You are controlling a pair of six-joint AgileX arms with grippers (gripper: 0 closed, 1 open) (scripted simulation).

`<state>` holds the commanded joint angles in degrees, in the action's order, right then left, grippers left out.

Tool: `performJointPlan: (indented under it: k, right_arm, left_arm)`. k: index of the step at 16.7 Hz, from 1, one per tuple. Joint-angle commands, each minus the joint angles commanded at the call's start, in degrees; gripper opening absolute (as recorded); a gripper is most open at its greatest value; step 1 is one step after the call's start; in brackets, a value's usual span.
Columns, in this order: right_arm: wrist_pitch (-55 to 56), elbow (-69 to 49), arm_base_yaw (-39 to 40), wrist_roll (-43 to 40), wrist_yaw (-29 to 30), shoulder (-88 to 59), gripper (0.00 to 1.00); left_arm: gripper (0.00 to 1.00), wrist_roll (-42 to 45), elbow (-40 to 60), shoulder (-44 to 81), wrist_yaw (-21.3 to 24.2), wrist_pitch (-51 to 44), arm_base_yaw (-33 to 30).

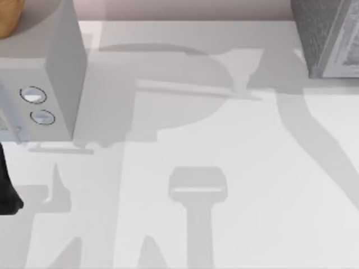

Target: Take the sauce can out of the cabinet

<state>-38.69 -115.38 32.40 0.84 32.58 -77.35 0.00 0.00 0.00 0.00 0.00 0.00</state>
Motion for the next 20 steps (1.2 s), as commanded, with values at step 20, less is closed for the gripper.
performJointPlan:
  k: [20]
  right_arm:
    - [8.44,38.26,-6.71,-0.03,-6.65,28.53,0.00]
  left_arm:
    - [1.00,0.00,0.00,0.00,0.00,0.00,0.00]
